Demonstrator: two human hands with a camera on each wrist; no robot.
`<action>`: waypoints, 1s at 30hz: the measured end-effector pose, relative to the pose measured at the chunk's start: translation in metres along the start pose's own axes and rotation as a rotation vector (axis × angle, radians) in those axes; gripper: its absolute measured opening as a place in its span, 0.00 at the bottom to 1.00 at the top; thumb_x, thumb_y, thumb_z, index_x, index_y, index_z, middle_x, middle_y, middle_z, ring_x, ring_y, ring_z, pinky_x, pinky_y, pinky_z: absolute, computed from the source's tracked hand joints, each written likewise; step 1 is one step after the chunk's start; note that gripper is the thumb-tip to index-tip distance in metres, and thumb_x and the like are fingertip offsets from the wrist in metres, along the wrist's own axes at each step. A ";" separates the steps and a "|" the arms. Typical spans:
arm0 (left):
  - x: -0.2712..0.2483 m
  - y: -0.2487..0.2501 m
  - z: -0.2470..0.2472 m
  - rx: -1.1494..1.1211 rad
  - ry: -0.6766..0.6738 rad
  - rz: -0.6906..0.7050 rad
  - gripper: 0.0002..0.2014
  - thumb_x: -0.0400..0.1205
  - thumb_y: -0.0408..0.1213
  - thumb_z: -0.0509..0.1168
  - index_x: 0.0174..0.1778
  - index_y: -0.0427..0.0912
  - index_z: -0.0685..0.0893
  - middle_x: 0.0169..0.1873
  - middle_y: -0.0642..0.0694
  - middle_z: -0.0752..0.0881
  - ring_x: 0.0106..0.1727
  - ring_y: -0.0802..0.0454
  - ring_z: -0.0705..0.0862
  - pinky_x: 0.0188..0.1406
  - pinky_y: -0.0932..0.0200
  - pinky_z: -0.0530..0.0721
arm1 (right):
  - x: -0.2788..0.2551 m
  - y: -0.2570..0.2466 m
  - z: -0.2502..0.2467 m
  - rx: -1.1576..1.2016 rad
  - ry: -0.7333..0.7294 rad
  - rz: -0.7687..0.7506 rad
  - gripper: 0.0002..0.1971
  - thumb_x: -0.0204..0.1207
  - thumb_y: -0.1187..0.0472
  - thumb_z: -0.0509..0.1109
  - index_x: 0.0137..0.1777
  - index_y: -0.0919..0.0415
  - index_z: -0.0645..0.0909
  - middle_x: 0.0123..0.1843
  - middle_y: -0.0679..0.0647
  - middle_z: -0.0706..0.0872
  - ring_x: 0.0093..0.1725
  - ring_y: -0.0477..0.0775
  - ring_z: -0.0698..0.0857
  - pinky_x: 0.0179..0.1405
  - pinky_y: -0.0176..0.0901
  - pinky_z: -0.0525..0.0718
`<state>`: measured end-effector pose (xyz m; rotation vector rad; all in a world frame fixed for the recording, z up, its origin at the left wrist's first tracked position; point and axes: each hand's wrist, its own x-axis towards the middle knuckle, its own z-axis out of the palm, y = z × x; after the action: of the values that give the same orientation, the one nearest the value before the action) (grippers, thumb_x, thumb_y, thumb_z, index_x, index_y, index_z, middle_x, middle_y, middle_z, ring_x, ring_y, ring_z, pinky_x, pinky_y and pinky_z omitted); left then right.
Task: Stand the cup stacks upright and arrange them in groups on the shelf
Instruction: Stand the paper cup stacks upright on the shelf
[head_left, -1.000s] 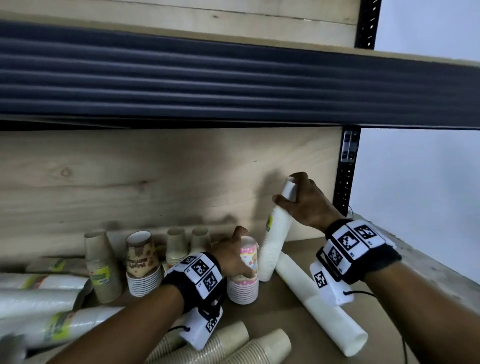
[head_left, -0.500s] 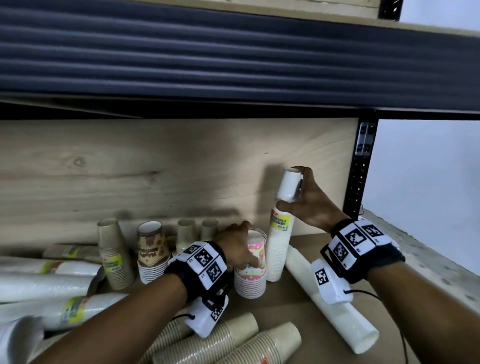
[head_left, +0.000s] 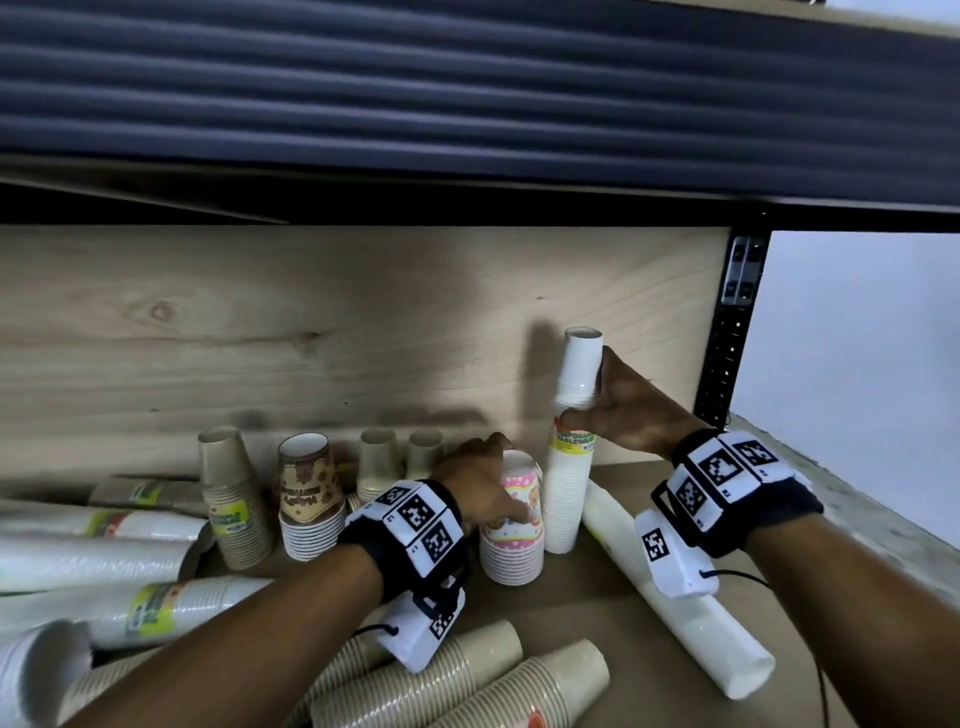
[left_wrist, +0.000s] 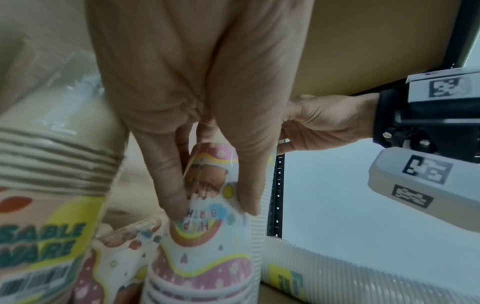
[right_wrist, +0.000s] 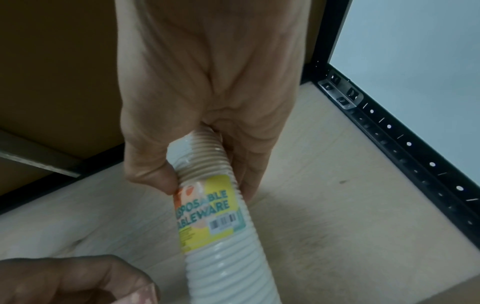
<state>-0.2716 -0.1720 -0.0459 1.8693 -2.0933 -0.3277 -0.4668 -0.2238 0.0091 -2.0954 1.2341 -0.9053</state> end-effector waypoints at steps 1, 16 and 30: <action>0.000 0.001 0.002 -0.006 0.005 0.004 0.43 0.67 0.52 0.79 0.76 0.47 0.67 0.70 0.45 0.77 0.69 0.47 0.77 0.63 0.57 0.77 | 0.000 -0.001 -0.001 -0.009 -0.005 -0.004 0.41 0.49 0.46 0.77 0.65 0.50 0.67 0.55 0.53 0.83 0.58 0.57 0.85 0.59 0.65 0.85; 0.011 0.004 0.011 -0.044 0.080 -0.020 0.41 0.66 0.53 0.80 0.74 0.50 0.71 0.66 0.46 0.78 0.68 0.47 0.77 0.67 0.52 0.77 | 0.002 0.021 0.001 -0.102 -0.019 0.064 0.36 0.63 0.50 0.83 0.67 0.55 0.68 0.55 0.48 0.83 0.56 0.48 0.84 0.56 0.55 0.87; -0.003 0.011 0.004 0.022 0.025 -0.040 0.48 0.69 0.52 0.78 0.80 0.44 0.61 0.74 0.43 0.70 0.75 0.44 0.71 0.72 0.49 0.73 | -0.014 0.029 0.002 -0.222 -0.128 0.263 0.51 0.66 0.43 0.81 0.82 0.63 0.57 0.71 0.55 0.81 0.69 0.54 0.80 0.67 0.48 0.79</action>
<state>-0.2829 -0.1681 -0.0460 1.9202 -2.0540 -0.2903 -0.4859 -0.2234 -0.0170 -2.0548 1.5551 -0.5299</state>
